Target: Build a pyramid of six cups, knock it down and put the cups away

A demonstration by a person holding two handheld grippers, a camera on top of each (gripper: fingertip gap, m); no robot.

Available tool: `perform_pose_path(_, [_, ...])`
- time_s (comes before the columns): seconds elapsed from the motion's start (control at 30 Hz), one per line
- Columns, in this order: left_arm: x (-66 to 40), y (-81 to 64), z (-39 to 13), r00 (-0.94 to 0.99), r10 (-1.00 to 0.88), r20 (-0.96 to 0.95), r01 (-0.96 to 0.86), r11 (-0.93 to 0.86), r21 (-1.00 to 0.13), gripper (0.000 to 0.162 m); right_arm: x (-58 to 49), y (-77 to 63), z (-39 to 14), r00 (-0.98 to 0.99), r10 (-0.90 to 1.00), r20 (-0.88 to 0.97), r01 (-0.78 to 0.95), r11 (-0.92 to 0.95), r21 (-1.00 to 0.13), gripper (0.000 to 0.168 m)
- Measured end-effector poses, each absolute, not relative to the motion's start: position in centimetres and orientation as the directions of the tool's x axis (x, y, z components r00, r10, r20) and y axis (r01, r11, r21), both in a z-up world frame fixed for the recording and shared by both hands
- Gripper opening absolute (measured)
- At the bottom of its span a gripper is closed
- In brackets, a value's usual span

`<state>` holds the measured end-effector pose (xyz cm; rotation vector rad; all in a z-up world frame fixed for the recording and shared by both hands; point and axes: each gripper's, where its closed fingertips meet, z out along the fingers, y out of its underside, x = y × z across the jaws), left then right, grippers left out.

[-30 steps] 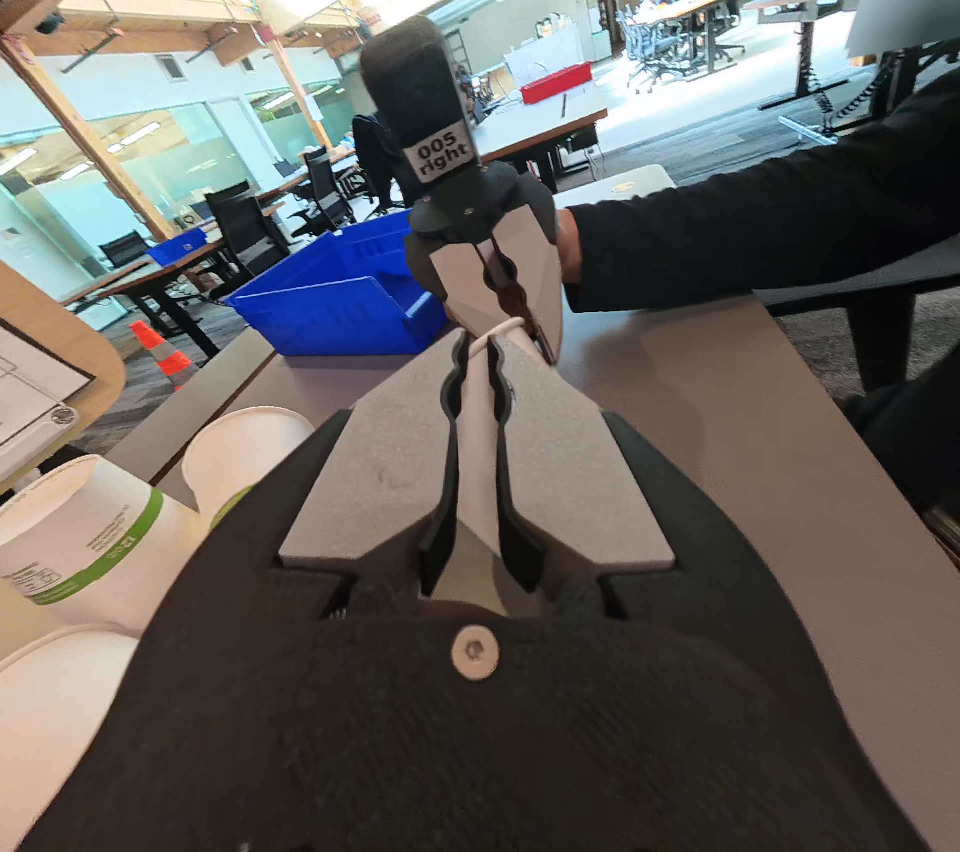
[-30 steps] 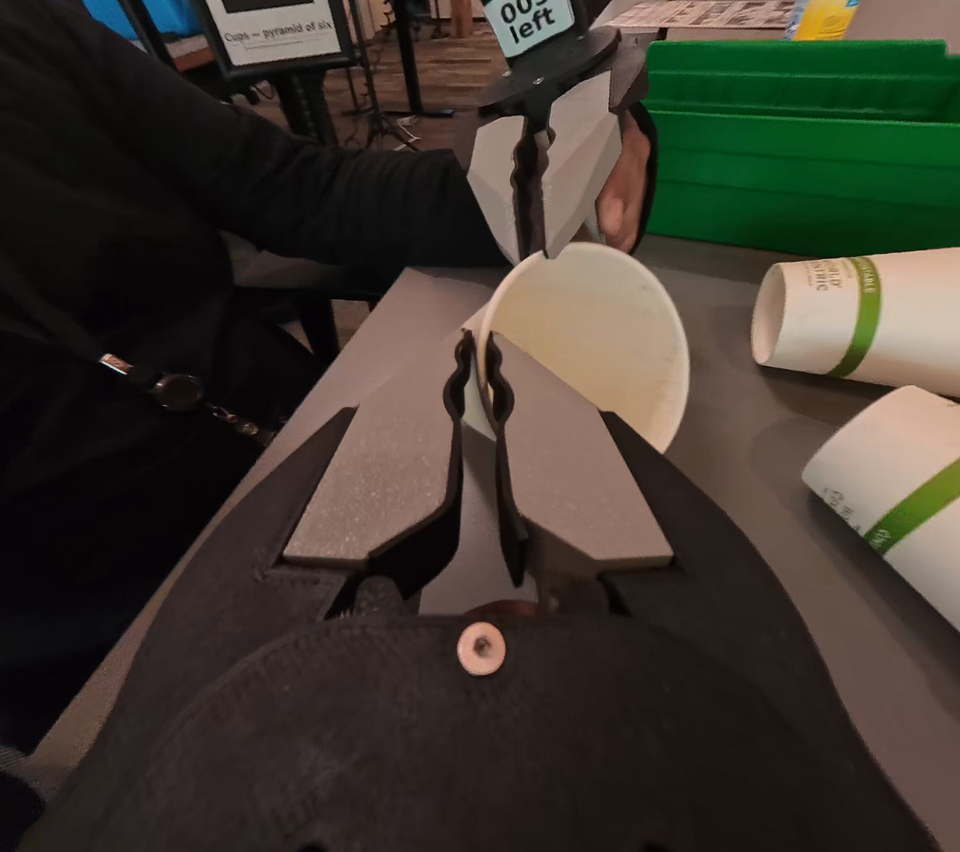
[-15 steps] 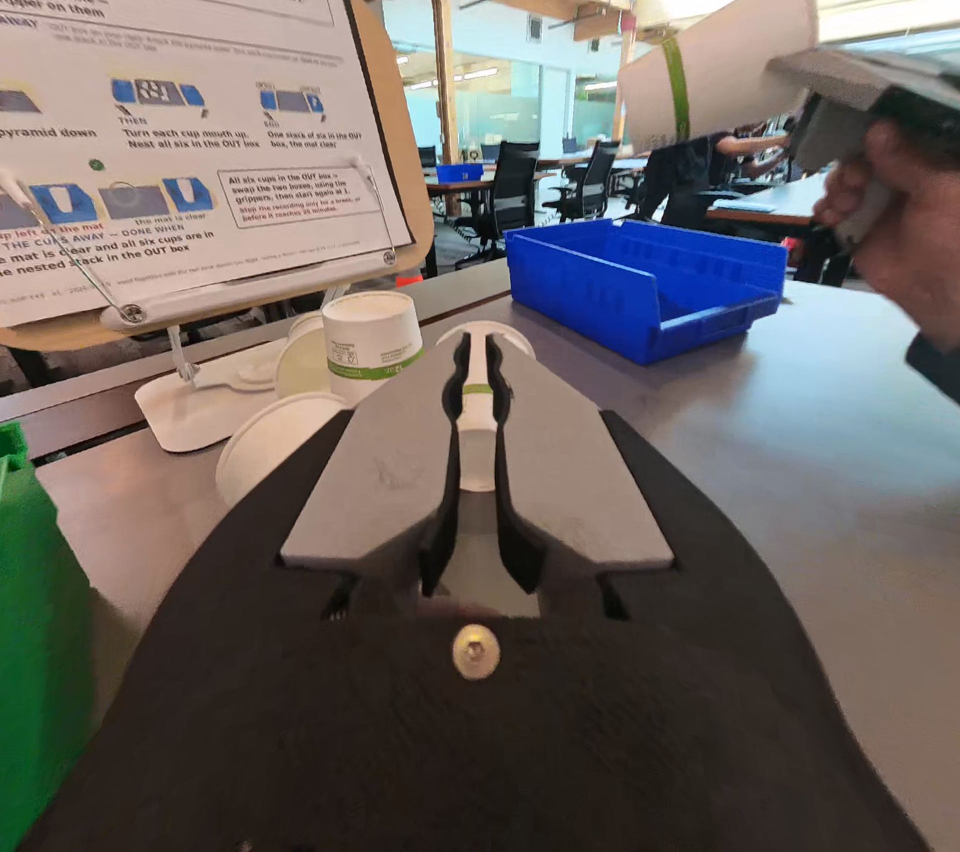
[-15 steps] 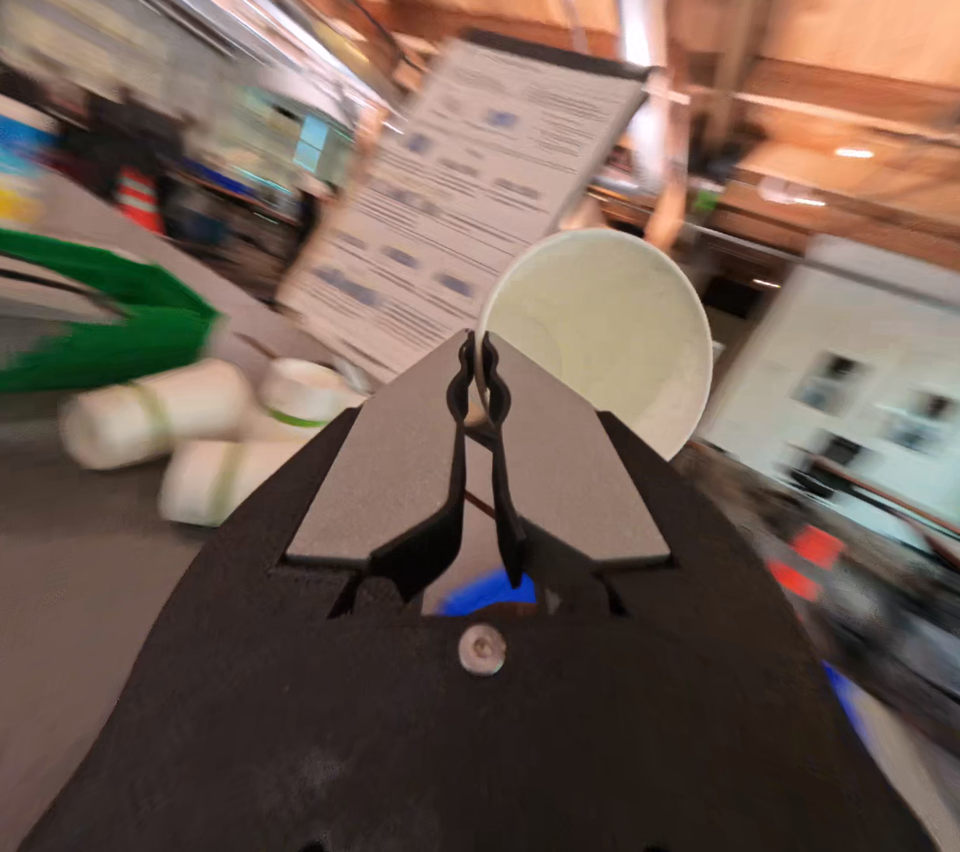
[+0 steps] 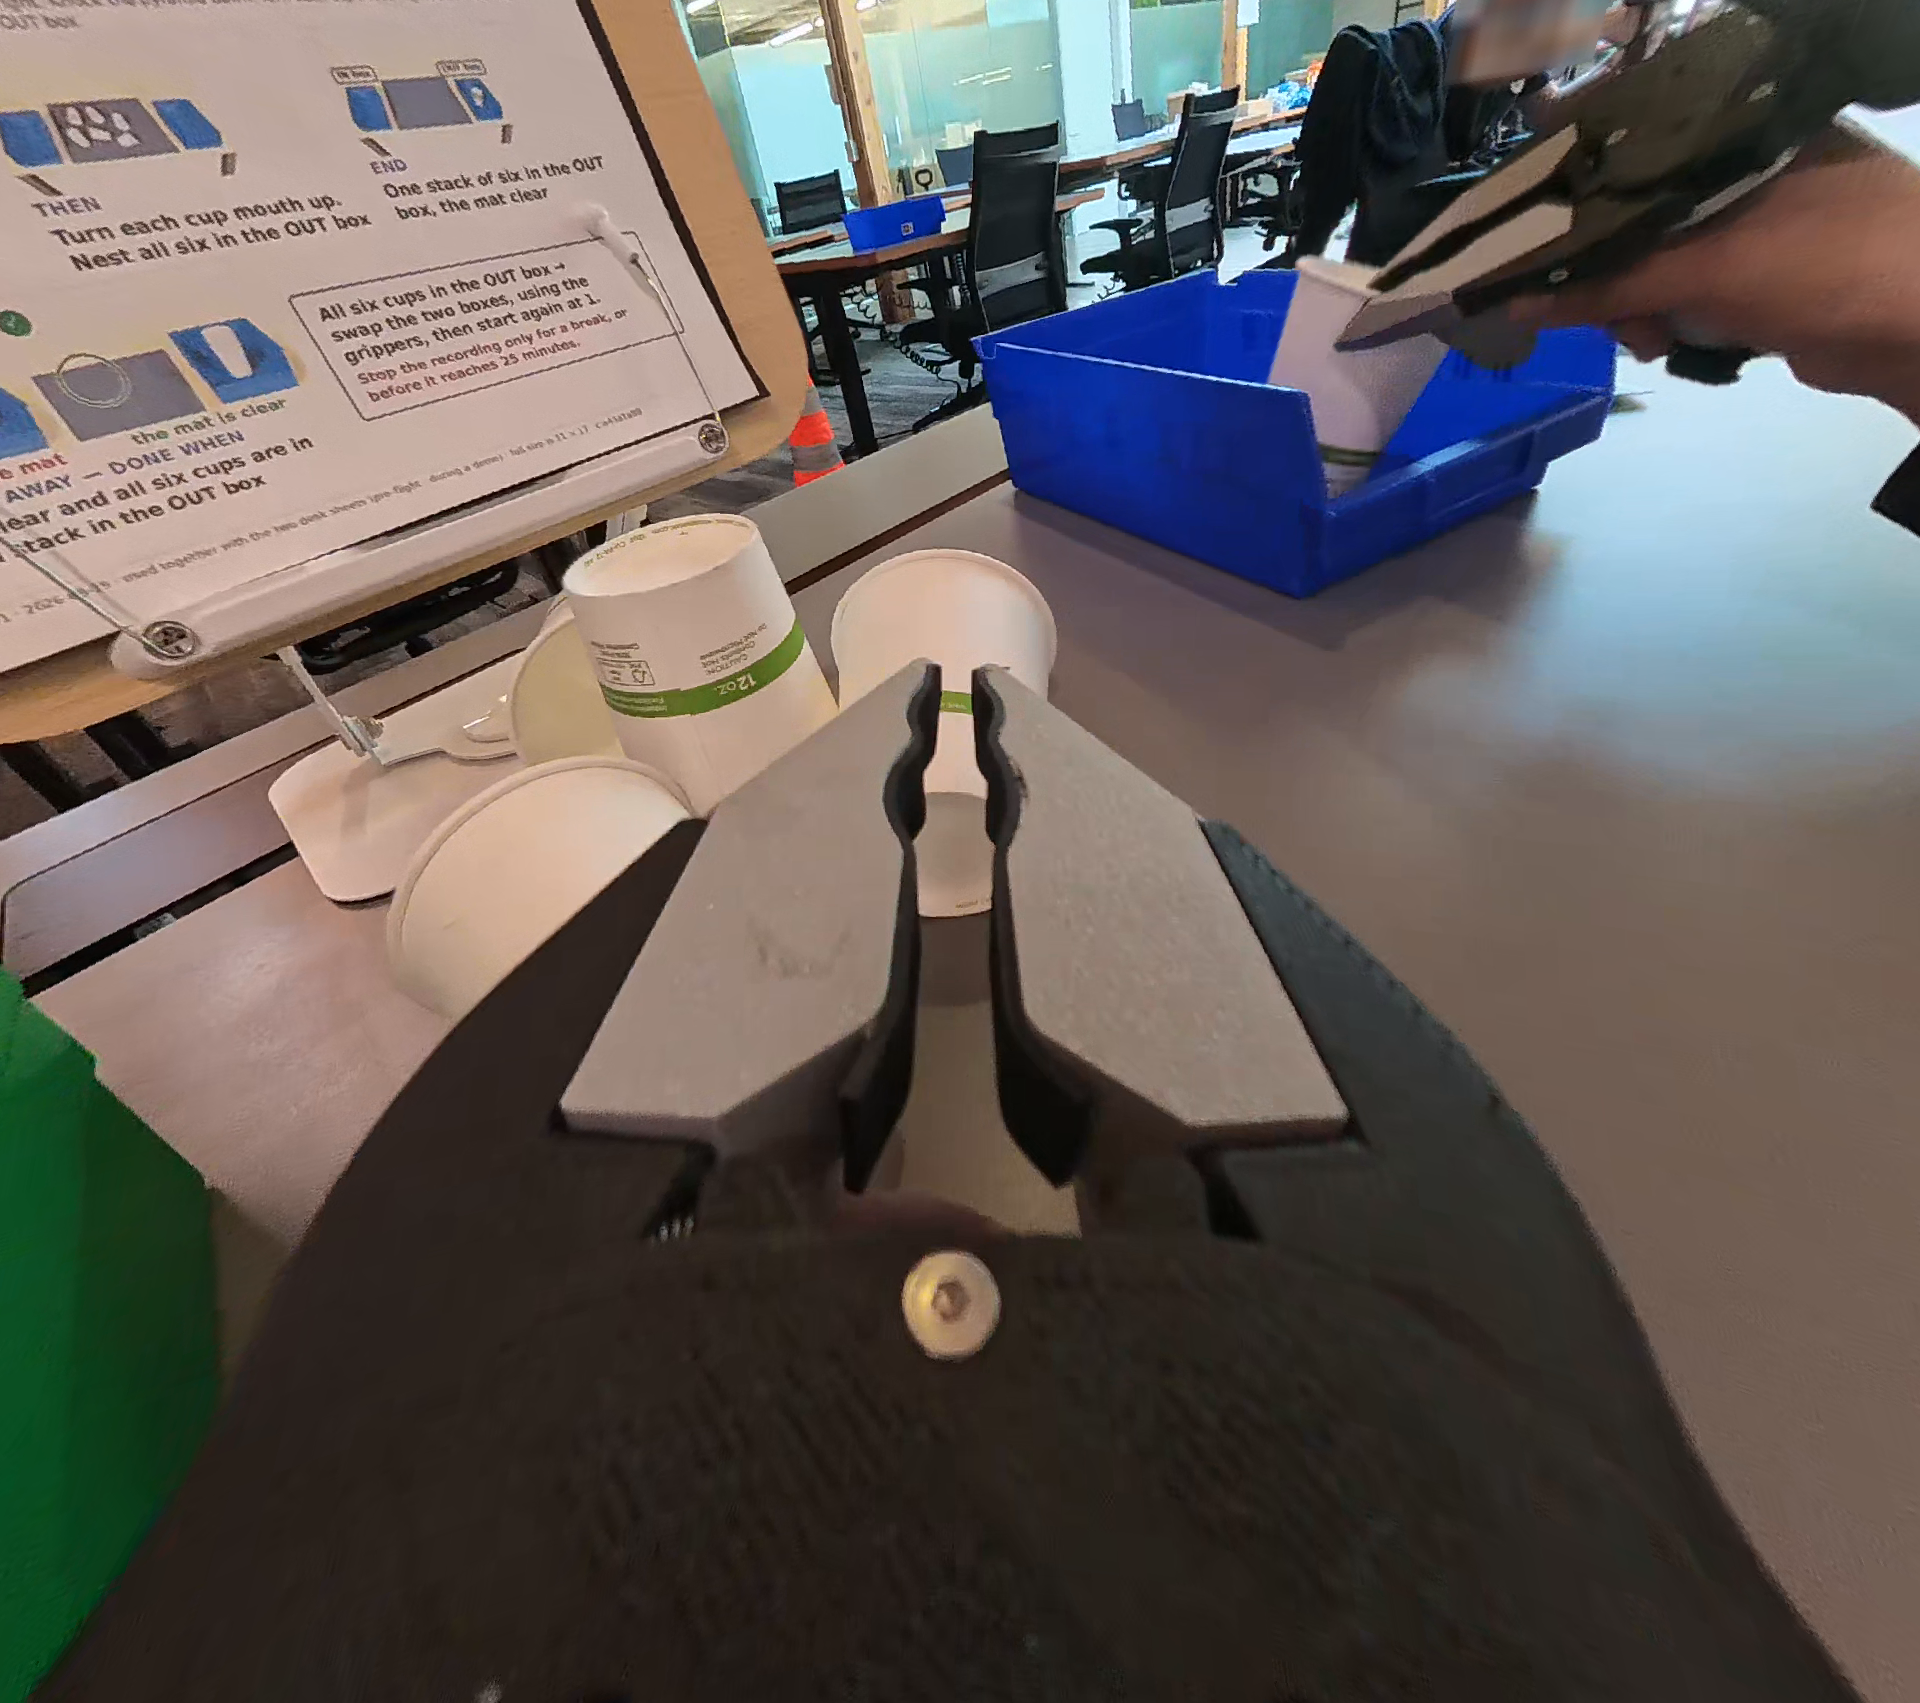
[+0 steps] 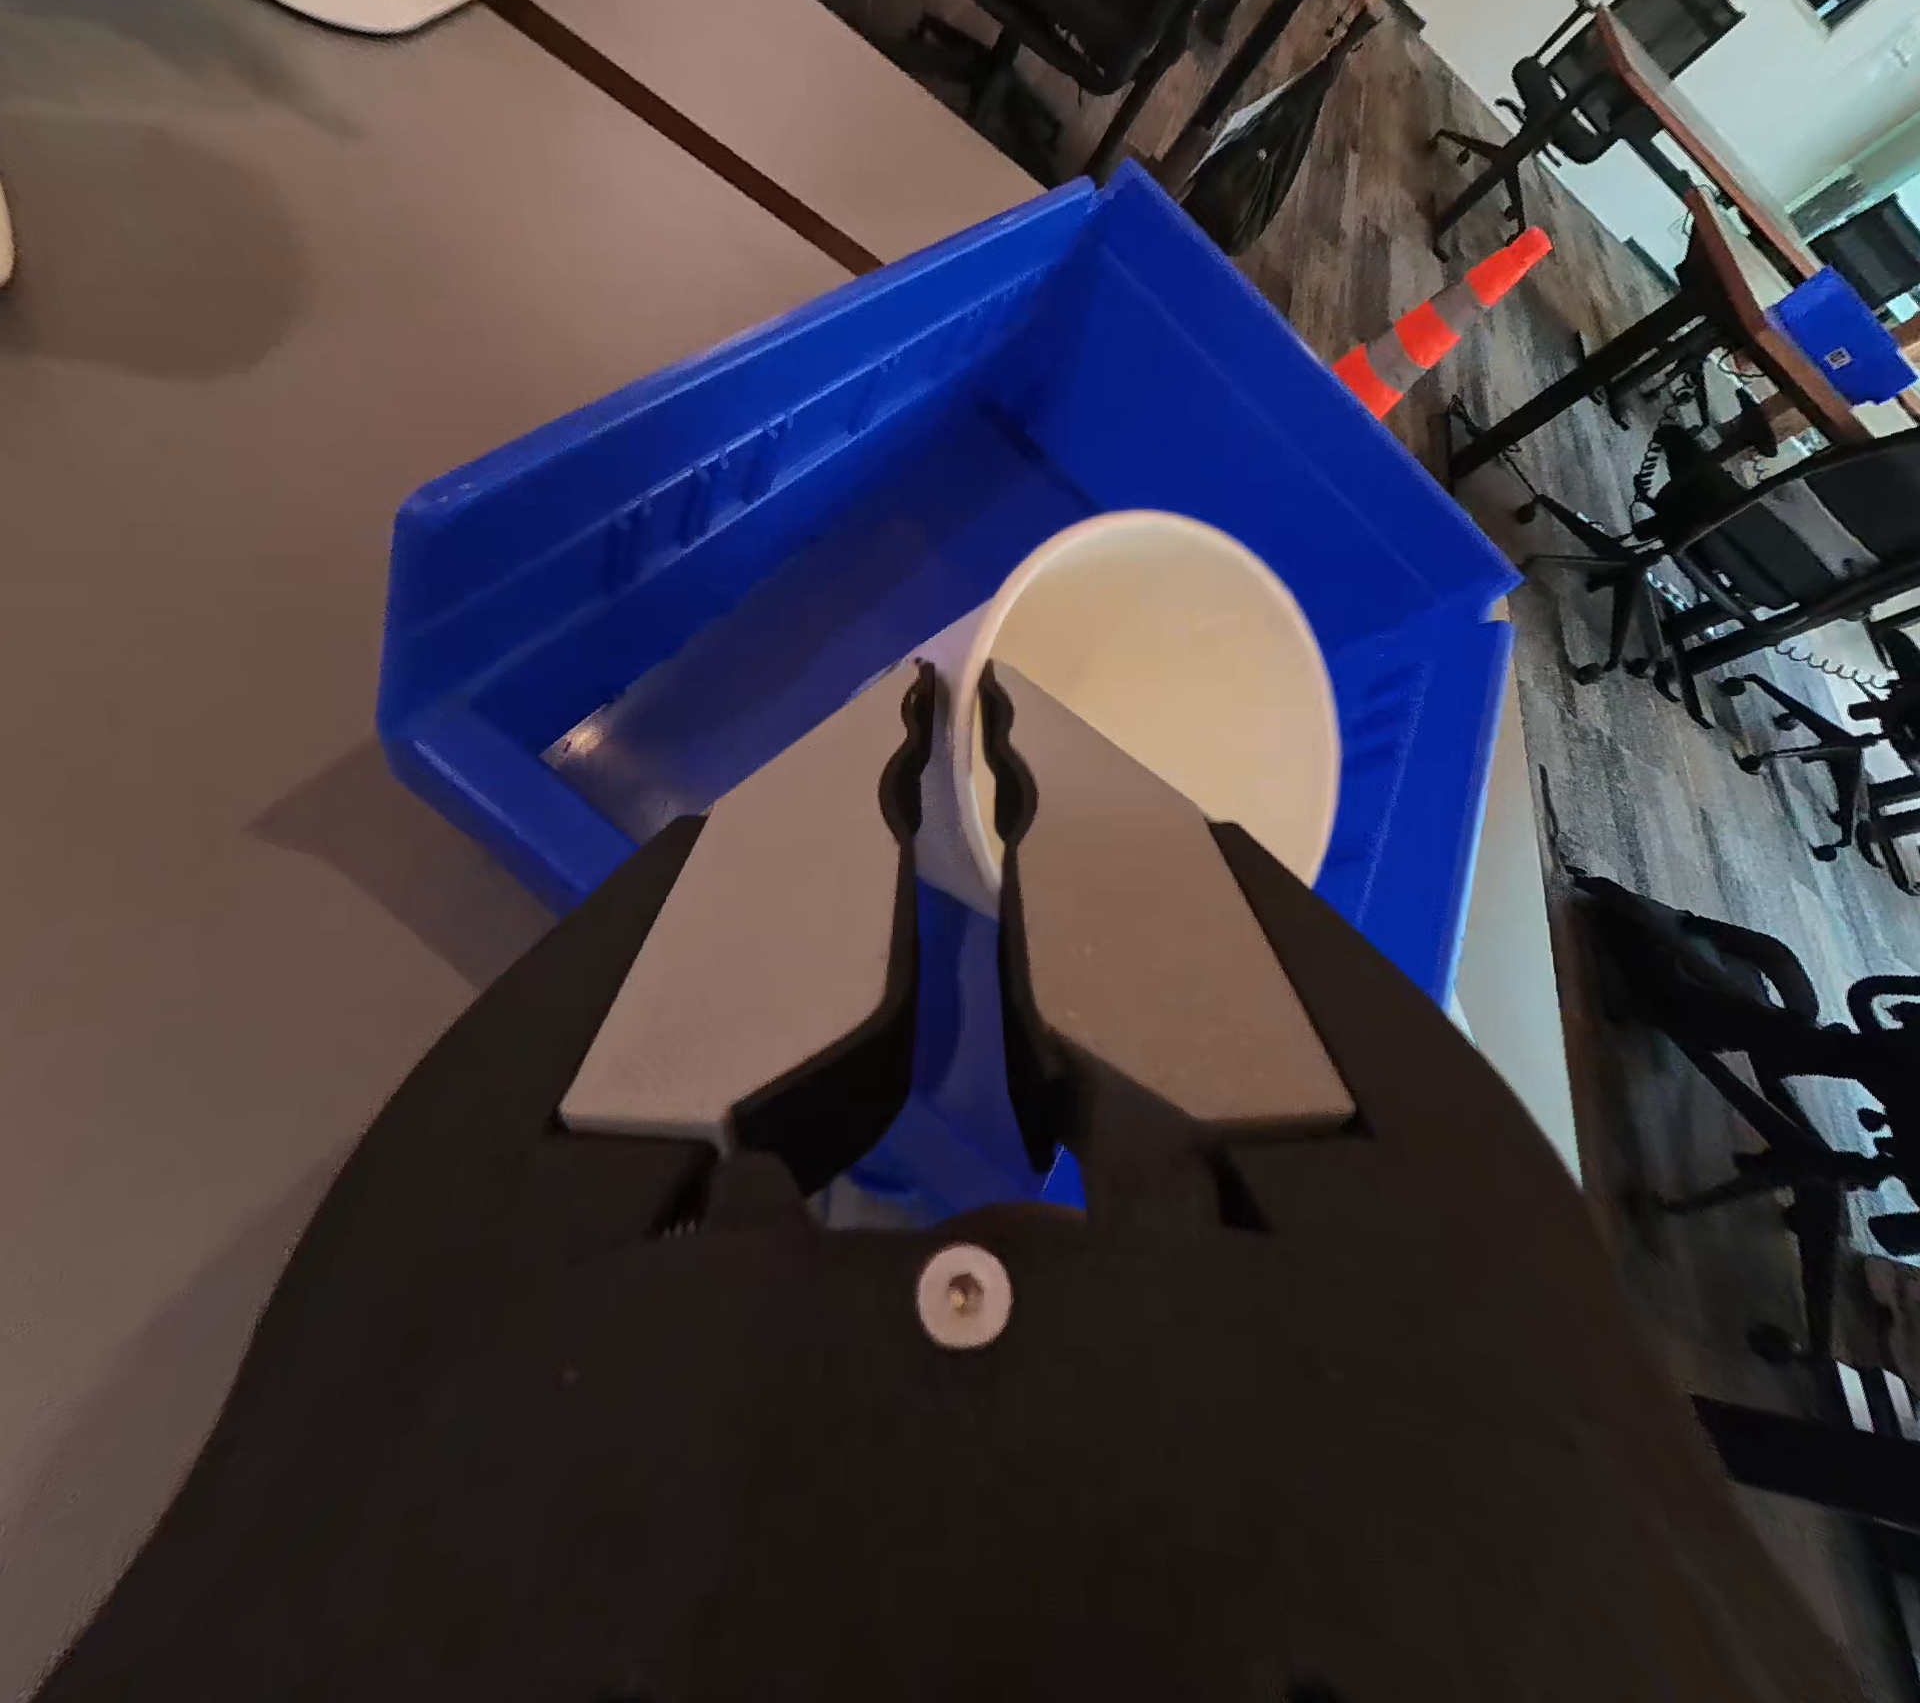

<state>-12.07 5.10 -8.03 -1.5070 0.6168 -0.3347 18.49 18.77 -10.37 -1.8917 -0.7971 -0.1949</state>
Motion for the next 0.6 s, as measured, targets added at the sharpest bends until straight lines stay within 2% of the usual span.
perform_pose_path(0.17, [-12.4, 5.3, -8.1, 0.814, -0.564, -0.140, -0.146, 0.036, -0.989, 0.003, 18.5, 19.4, -10.8, 0.781, 0.414, 0.468, 0.595, -0.264, -0.759, 0.024])
perform_pose_path(0.3, [-12.5, 5.3, -8.2, 0.814, -0.562, -0.147, -0.153, 0.036, -0.988, 0.003, 17.9, 18.9, -8.9, 0.785, 0.396, 0.477, 0.576, -0.179, -0.798, 0.028])
perform_pose_path(0.37, [-12.4, 5.3, -8.3, 0.814, -0.562, -0.149, -0.158, 0.032, -0.987, 0.003, 16.5, 18.0, -7.7, 0.775, 0.432, 0.462, 0.552, -0.106, -0.827, 0.026])
perform_pose_path(0.47, [-12.4, 5.4, -8.5, 0.813, -0.562, -0.152, -0.166, 0.027, -0.986, 0.003, 12.5, 15.6, -7.1, 0.684, 0.632, 0.365, 0.474, -0.004, -0.880, 0.013])
perform_pose_path(0.5, [-12.4, 5.4, -8.5, 0.813, -0.562, -0.153, -0.168, 0.026, -0.985, 0.003, 11.3, 14.8, -7.7, 0.642, 0.689, 0.335, 0.468, -0.006, -0.884, 0.016])
perform_pose_path(0.6, [-12.4, 5.4, -8.7, 0.811, -0.564, -0.152, -0.174, 0.016, -0.985, 0.003, 9.8, 14.3, -10.6, 0.588, 0.765, 0.262, 0.520, -0.109, -0.847, 0.045])
